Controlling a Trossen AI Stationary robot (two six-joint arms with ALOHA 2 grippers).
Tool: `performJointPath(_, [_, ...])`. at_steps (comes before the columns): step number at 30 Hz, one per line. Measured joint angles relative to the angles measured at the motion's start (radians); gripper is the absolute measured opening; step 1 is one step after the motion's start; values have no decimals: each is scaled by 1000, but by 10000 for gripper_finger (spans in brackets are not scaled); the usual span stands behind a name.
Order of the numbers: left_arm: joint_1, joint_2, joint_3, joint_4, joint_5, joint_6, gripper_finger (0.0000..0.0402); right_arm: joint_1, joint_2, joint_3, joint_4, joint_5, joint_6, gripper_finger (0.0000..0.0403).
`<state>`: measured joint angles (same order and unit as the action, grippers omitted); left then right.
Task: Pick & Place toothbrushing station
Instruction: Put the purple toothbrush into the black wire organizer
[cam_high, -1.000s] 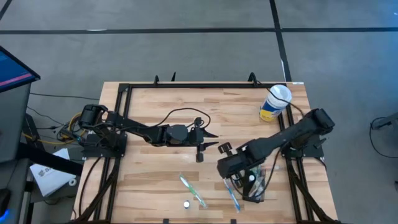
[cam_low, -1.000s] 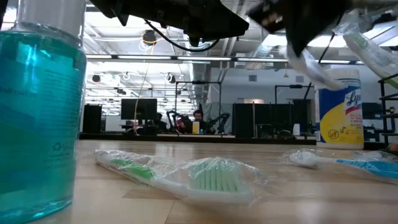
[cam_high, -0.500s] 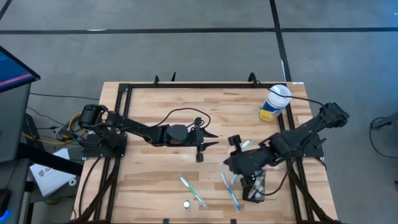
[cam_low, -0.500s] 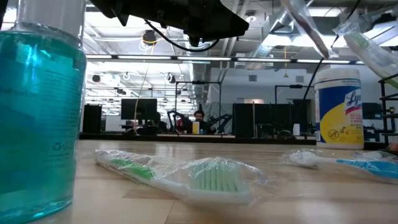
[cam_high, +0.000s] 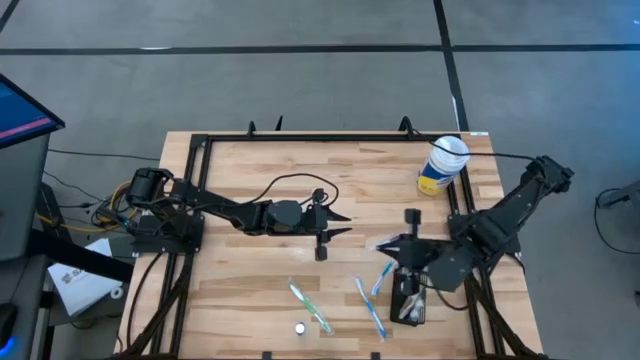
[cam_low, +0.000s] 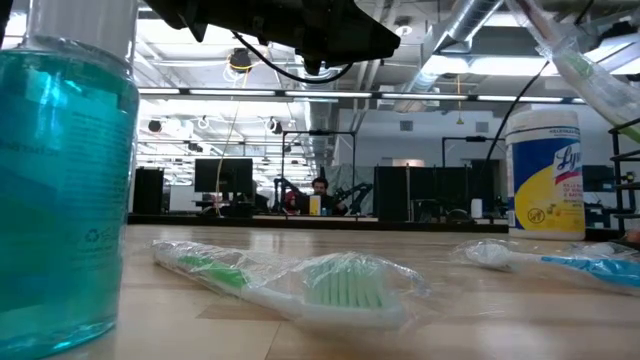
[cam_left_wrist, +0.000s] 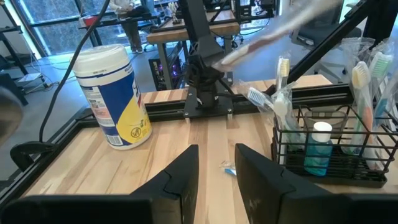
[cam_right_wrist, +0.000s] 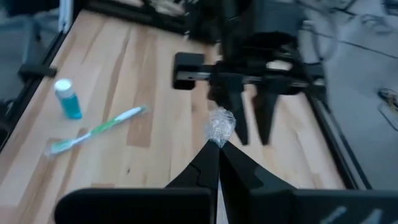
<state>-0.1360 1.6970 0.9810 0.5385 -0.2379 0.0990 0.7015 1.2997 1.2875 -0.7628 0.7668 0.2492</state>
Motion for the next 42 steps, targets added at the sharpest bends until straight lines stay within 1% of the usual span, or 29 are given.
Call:
performJointPath(7, [0,0,0,0,0,0,99,111,-78,-78,1,218,133,0])
performJointPath(12, [0,0,0,0,0,0,99,214,-121,-141,2,382,231,0])
performJointPath(15, [0,0,0,0,0,0,99,278,-131,-167,-4,467,287,0])
performJointPath(21, [0,0,0,0,0,0,99,410,-131,-181,-25,659,351,0])
performJointPath(25, [0,0,0,0,0,0,99,515,-136,-207,-95,789,476,0])
performJointPath(29, [1,0,0,0,0,0,99,598,-143,-247,-180,803,634,0])
performJointPath(36, [21,0,0,0,0,-2,99,648,-148,-302,-300,804,780,0])
performJointPath(39, [32,0,0,0,0,-9,99,685,-166,-304,-409,805,876,0])
performJointPath(42, [45,0,0,1,0,-34,99,698,-169,-304,-548,805,989,0])
